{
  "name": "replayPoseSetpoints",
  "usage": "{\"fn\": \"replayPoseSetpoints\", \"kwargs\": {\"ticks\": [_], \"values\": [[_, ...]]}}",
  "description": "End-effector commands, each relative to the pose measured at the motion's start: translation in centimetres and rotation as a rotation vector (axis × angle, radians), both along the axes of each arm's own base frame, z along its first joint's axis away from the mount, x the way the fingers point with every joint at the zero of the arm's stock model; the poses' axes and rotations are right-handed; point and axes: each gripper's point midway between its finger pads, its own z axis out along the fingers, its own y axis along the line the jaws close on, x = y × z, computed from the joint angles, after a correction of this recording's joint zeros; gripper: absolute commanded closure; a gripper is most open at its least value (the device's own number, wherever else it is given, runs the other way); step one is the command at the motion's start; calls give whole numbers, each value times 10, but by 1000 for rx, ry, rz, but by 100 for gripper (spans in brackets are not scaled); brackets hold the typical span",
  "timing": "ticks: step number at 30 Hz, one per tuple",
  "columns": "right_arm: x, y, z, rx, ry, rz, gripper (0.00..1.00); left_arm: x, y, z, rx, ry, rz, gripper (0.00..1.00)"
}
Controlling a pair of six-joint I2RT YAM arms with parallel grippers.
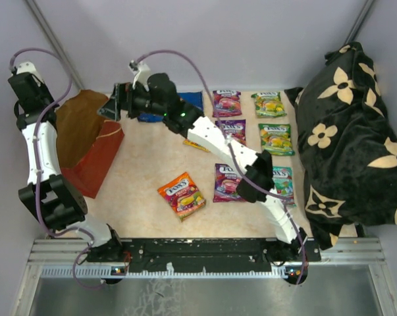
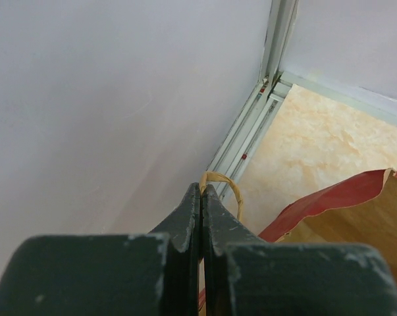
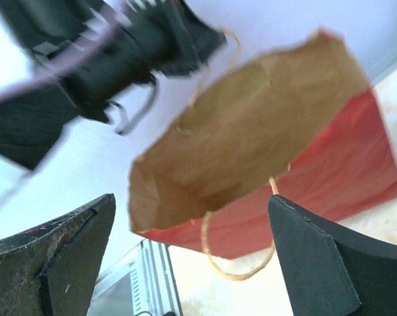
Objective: Take the snacks out of the paper bag
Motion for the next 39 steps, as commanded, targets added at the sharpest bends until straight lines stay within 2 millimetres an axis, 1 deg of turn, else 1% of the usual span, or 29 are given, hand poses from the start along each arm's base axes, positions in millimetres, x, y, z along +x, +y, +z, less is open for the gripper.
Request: {"fn": "replayPoseSetpoints", "kwargs": {"ticks": [1,2,4,5,6,7,8,9,10,11,12,13,14,15,16,17,18,19,20,23,24,26,28,32,33,34,36,37,39], "values": [[-18,-71,133,102,-279,-74,1,2,10,2,-46,-12,38,100],[-14,-77,129,80,-285,-95,1,3,11,0,-59,-6,40,100],[-10,-91,115,40,-285,-134,1,3,15,-6,-80,12,57,100],[-7,-95,96,13,-273,-157,1,3,17,-8,-87,20,66,100],[-8,-101,86,18,-277,-178,1,1,19,-10,-92,24,80,100],[-9,-105,63,10,-263,-189,1,-1,22,-12,-95,29,97,100],[-12,-114,53,31,-251,-210,1,-3,25,-14,-101,33,116,100],[-13,-118,38,54,-235,-235,1,-5,28,-17,-106,40,137,100],[-14,-124,17,77,-208,-263,1,-9,32,-19,-107,52,167,100],[-18,-127,2,110,-185,-276,1,-11,36,-21,-108,64,197,100],[-22,-128,-22,119,-147,-277,1,-13,39,-23,-110,78,219,100],[-24,-125,-32,140,-114,-275,1,-14,41,-25,-113,93,229,97],[-28,-116,-45,136,-83,-256,1,-13,42,-27,-117,103,231,91],[-32,-104,-58,116,-55,-224,1,-11,41,-28,-125,113,226,77],[-36,-92,-72,91,-28,-195,1,-11,39,-28,-133,117,217,54],[-41,-81,-80,81,-10,-167,1,-10,38,-25,-139,112,212,31],[-44,-74,-87,78,7,-144,1,-11,36,-20,-142,101,204,9],[-46,-69,-93,76,21,-128,1,-12,33,-12,-141,86,191,1],[-48,-65,-97,75,32,-112,1,-14,29,-1,-137,65,172,0],[-50,-62,-103,58,34,-94,1,-22,1,46,-135,-40,52,0],[-51,-62,-104,51,30,-93,1,-24,-12,59,-137,-72,-12,0],[-51,-64,-105,43,21,-93,1,-35,-47,87,-116,-147,-169,0],[-53,-64,-107,37,15,-80,1,-50,-72,109,-82,-230,-271,0],[-58,-61,-111,25,19,-45,1,-77,-115,146,-10,-345,-442,0],[-58,-61,-112,25,19,-47,1,-84,-132,154,4,-369,-520,0],[-58,-63,-113,25,20,-50,1,-93,-155,161,16,-399,-630,0],[-56,-69,-115,29,30,-57,1,-113,-208,168,-4,-462,-843,0],[-54,-73,-114,35,34,-61,1,-124,-234,168,-26,-490,-950,0],[-48,-86,-119,33,48,-77,1,-140,-275,160,-71,-510,-1112,0]]}}
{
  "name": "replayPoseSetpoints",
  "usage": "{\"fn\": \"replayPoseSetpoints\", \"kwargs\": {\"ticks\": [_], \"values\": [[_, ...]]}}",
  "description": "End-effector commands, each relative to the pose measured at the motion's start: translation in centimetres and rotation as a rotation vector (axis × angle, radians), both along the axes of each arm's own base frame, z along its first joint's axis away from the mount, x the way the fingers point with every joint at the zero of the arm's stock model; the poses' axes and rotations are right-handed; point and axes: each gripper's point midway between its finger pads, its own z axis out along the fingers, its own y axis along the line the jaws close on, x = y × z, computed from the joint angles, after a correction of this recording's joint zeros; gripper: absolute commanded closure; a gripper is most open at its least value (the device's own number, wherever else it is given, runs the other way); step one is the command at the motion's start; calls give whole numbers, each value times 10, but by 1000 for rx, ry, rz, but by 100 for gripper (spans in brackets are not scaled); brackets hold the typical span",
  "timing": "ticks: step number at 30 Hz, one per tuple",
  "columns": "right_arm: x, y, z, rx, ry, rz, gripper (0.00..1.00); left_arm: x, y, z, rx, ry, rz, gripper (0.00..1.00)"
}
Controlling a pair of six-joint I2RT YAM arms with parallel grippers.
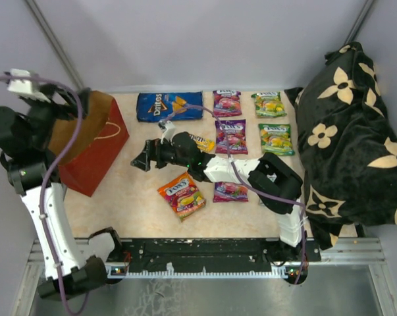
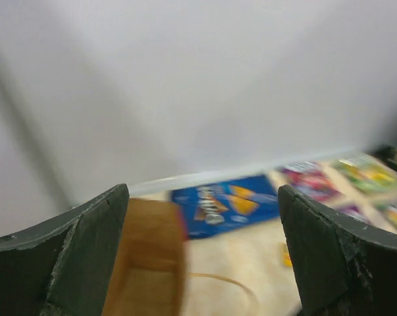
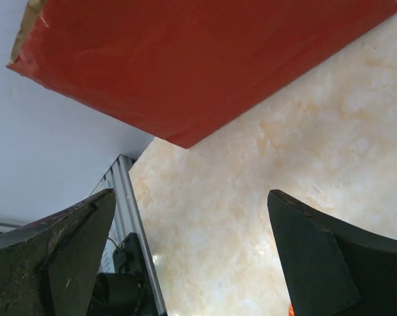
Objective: Take the snacks out of the paper bag
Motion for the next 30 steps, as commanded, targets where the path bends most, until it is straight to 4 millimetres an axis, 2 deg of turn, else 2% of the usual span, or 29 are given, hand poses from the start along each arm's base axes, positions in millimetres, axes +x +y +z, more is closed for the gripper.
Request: {"fn": "replayPoseSetpoints", "kwargs": {"ticks": [1,4,6,10,12,13,16,18,20,23,25,27,30], "values": [[13,-27,44,104,-53,-31,1,-26,-109,-21,17,-20,-507,0],[23,-63,31,92,-30,-87,1,-19,-146,-50,9,41,-585,0],[31,-100,33,98,-25,-155,1,-11,-165,-72,8,99,-604,0],[45,-187,28,69,-18,-340,1,-1,-209,-108,-8,160,-675,0],[52,-236,18,25,-7,-463,1,3,-250,-130,13,208,-710,0],[53,-257,20,13,-8,-524,1,11,-262,-145,34,241,-668,0],[54,-317,19,-21,9,-723,1,34,-279,-191,-17,334,-593,0],[50,-347,23,-26,6,-827,1,47,-278,-215,-85,334,-522,0],[45,-365,28,-22,-9,-887,1,54,-275,-240,-123,320,-464,0],[40,-373,31,-30,-25,-911,1,59,-276,-275,-108,288,-408,0],[41,-371,28,-40,-15,-900,1,65,-268,-291,-91,265,-352,0],[41,-366,24,-35,1,-883,1,72,-251,-301,-90,221,-269,0],[43,-359,23,-21,15,-855,1,84,-229,-323,-103,206,-271,0]]}}
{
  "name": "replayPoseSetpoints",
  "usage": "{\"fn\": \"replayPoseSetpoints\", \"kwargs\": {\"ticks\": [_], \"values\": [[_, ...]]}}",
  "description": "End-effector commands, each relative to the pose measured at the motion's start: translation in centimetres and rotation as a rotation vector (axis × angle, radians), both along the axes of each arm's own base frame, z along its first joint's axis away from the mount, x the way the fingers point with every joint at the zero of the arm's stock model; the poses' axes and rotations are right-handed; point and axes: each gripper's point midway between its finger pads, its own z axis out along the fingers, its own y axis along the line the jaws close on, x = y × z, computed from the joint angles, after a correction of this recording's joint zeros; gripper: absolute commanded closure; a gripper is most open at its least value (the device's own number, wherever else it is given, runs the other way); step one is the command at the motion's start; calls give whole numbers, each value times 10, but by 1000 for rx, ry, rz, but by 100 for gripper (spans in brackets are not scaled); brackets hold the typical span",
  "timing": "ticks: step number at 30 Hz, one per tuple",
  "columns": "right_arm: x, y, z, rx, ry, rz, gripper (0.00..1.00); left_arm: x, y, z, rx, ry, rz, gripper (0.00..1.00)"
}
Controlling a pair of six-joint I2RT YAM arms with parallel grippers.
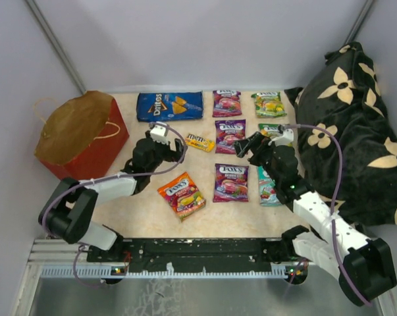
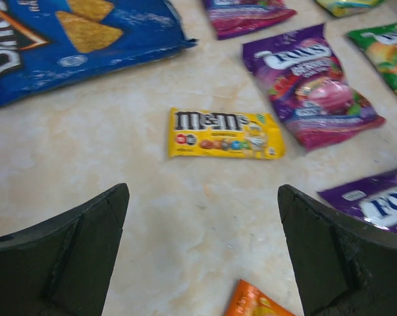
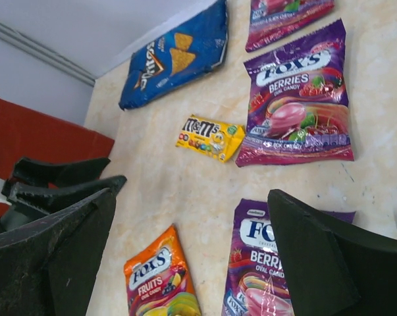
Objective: Take the snacks out of the paper bag
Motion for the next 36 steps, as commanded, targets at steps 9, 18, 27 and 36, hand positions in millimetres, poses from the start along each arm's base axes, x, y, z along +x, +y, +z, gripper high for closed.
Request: {"fn": "replayPoseSetpoints", "kwargs": {"ticks": [9,18,27,36], "values": [[5,6,-3,-11,10,29,1,55,111,-16,-207,-148,178,0],[2,15,-5,-22,36,85,1,83,117,-16,-254,-86,141,1],[-1,19,-21,-43,65,117,1,86,138,-15,-156,-28,175,1],[6,39,-25,-57,83,217,1,87,180,-21,-124,14,228,1]]}}
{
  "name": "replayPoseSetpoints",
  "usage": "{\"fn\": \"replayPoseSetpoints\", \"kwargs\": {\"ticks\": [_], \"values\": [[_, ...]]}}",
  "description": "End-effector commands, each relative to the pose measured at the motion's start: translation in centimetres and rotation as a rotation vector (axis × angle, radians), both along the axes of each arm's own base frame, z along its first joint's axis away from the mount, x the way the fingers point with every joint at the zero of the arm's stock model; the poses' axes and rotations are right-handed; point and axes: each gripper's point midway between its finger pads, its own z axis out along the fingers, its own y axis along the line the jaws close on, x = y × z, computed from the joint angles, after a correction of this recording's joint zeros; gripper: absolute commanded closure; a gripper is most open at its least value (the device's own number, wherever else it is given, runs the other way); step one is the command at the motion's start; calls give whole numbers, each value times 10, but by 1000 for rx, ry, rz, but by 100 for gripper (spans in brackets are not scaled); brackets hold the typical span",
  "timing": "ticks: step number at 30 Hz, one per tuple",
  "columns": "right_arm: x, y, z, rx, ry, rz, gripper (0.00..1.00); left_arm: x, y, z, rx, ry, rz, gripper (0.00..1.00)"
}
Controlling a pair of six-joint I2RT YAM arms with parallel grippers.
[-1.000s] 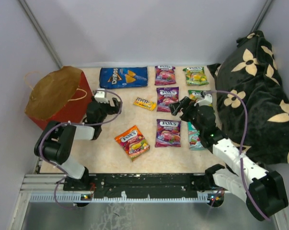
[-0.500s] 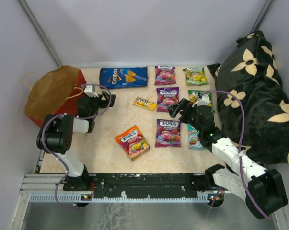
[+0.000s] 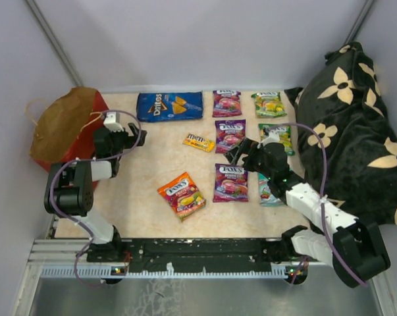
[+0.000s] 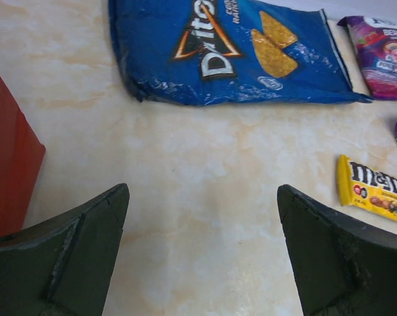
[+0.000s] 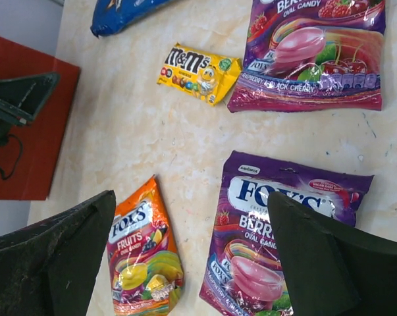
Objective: Take the snacks out of the paper bag
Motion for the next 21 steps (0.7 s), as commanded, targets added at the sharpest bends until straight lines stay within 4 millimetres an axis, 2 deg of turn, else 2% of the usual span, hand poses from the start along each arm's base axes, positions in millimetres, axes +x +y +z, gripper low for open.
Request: {"fn": "replayPoseSetpoints", "kwargs": {"ticks": [1,6,9,11,14,15,17,18,19,21], "values": [[14,15,31,11,-85,73,1,4,14,9,41,-3,-5,1],[11,30,20,-89,-69,139,1,7,30,9,58,8,20,1],[1,53,17,-200,-92,224,1,10,36,13,67,7,23,1],[-8,70,8,-252,-96,311,3,8,30,23,65,-4,-23,1],[-17,90,-1,-252,-88,418,12,-7,7,54,-66,-10,-72,0],[-17,94,-5,-255,-82,443,16,-15,-4,63,-132,-9,-101,0],[-16,101,-12,-279,-62,493,18,-37,-36,75,-253,4,-199,0],[-17,103,-15,-293,-55,519,19,-49,-53,76,-279,14,-235,0],[-17,106,-18,-305,-46,548,21,-62,-73,69,-283,47,-261,0],[-20,111,-25,-333,-33,592,23,-80,-92,55,-266,110,-251,0]]}}
